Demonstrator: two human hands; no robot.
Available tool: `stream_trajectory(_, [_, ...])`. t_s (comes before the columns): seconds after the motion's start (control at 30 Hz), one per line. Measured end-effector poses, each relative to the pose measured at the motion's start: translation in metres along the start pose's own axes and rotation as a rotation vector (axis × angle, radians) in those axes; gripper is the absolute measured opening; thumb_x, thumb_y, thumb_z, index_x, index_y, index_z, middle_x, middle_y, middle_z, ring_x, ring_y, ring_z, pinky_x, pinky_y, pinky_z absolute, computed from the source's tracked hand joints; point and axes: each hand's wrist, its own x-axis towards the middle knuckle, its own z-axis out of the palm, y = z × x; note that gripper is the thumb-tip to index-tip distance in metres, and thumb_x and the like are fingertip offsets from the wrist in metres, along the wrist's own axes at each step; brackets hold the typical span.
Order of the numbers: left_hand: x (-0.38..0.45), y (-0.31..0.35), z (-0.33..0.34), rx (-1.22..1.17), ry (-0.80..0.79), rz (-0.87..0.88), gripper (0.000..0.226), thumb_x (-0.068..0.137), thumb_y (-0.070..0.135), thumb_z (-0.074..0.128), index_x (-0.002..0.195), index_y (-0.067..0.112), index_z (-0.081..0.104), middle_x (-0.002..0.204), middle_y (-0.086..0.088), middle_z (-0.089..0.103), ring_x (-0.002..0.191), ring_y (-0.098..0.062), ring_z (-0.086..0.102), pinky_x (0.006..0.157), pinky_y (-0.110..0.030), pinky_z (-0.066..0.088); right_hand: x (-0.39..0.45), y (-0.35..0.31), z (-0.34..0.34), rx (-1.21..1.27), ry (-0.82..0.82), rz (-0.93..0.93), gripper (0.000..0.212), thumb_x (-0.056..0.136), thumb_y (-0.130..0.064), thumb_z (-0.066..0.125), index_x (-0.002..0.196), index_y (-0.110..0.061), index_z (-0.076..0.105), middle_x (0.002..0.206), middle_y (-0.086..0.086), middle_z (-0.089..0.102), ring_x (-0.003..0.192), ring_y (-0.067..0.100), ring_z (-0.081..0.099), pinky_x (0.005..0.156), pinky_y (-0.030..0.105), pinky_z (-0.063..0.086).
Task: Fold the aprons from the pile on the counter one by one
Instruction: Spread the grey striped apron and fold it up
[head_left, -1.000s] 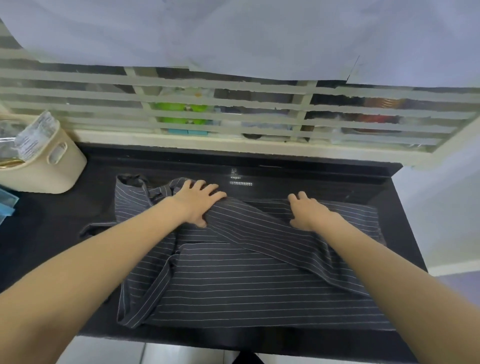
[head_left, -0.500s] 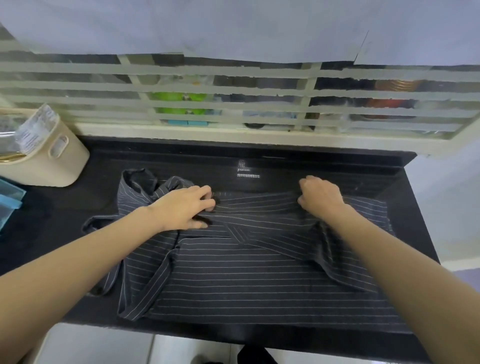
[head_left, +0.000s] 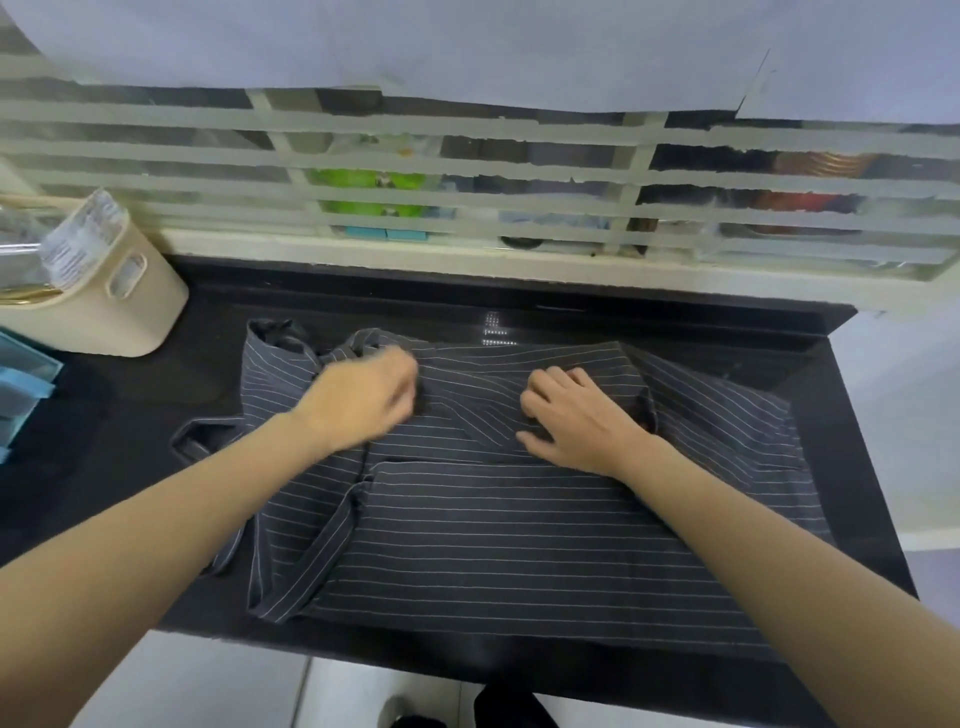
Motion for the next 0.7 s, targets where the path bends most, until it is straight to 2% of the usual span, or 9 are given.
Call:
stream_trajectory(0.07, [-0.014,0.006,0.013,0.152,-0.185,0.295,0.03,0.078,0.026,0.063,0.103,0.011,0.061,0.091,-0.004,0.06,0.068,-0.016,0.061,0.043,-0.024,0.051,-0.001,-0.004,0.0,-0.092,0.05,-0.063,0.032,0.079,-0.042,0.066,0.09,-0.012,0.063,0.096,0.006,0.06,0.085,0.022,0.059,0.074,0.035,0.05])
stream_trajectory(0.1, [-0.014,0.008,0.022,0.186,-0.207,0.318,0.044,0.071,0.029,0.071,0.109,0.01,0.062,0.098,-0.007,0.062,0.076,-0.019,0.063,0.049,-0.026,0.054,0.0,-0.006,-0.001,-0.123,0.059,-0.107,0.032,0.078,-0.041,0.067,0.091,-0.012,0.063,0.096,0.007,0.061,0.084,0.022,0.059,0.073,0.035,0.05])
stream_trajectory(0.2, [0.004,0.03,0.035,0.245,-0.252,0.183,0.074,0.066,0.038,0.078,0.13,0.009,0.052,0.126,-0.015,0.055,0.106,-0.031,0.058,0.079,-0.038,0.054,0.006,-0.02,0.007,-0.171,0.016,-0.265,0.031,0.076,-0.032,0.069,0.098,-0.011,0.062,0.101,0.01,0.062,0.084,0.023,0.06,0.07,0.034,0.052])
stream_trajectory(0.3, [0.021,0.051,0.051,0.293,-0.301,0.073,0.088,0.084,0.044,0.061,0.151,0.016,0.011,0.154,-0.013,0.018,0.137,-0.034,0.025,0.108,-0.047,0.028,0.005,-0.025,0.018,-0.138,-0.078,-0.056,0.047,0.078,-0.031,0.068,0.118,-0.01,0.056,0.122,0.013,0.056,0.101,0.028,0.059,0.08,0.038,0.052])
stream_trajectory(0.37, [0.03,0.059,0.056,0.283,-0.407,-0.028,0.082,0.09,0.046,0.052,0.151,0.016,0.005,0.154,-0.012,0.017,0.137,-0.032,0.025,0.11,-0.047,0.024,0.004,-0.025,0.023,-0.029,-0.148,0.154,0.06,0.088,-0.036,0.058,0.138,-0.009,0.038,0.14,0.013,0.039,0.12,0.029,0.046,0.094,0.038,0.046])
stream_trajectory(0.43, [0.036,0.059,0.064,0.301,-0.415,-0.046,0.062,0.095,0.04,0.046,0.146,0.012,0.022,0.148,-0.011,0.029,0.131,-0.031,0.034,0.105,-0.044,0.032,0.004,-0.026,0.027,0.045,-0.186,0.274,0.062,0.093,-0.04,0.051,0.142,-0.009,0.029,0.143,0.01,0.034,0.127,0.026,0.039,0.1,0.036,0.041])
stream_trajectory(0.5, [0.041,0.056,0.068,0.358,-0.387,-0.013,0.047,0.096,0.023,0.048,0.138,0.01,0.033,0.141,-0.011,0.036,0.125,-0.03,0.042,0.099,-0.04,0.038,0.008,-0.029,0.028,0.056,-0.18,0.317,0.06,0.094,-0.043,0.048,0.139,-0.008,0.032,0.142,0.009,0.035,0.128,0.024,0.037,0.1,0.035,0.04])
stream_trajectory(0.57, [0.046,0.049,0.066,0.408,-0.403,-0.005,0.045,0.093,0.012,0.051,0.134,0.009,0.036,0.136,-0.011,0.041,0.12,-0.028,0.048,0.097,-0.037,0.038,0.014,-0.031,0.031,0.048,-0.175,0.361,0.054,0.094,-0.04,0.048,0.137,-0.008,0.034,0.141,0.009,0.035,0.127,0.025,0.037,0.099,0.036,0.04])
stream_trajectory(0.7, [0.043,0.03,0.053,0.364,-0.416,-0.096,0.047,0.092,0.014,0.053,0.136,0.012,0.036,0.135,-0.008,0.046,0.119,-0.025,0.051,0.099,-0.034,0.038,0.023,-0.031,0.032,-0.02,-0.212,0.381,0.048,0.092,-0.015,0.056,0.135,-0.007,0.037,0.141,0.011,0.036,0.129,0.027,0.037,0.099,0.038,0.043])
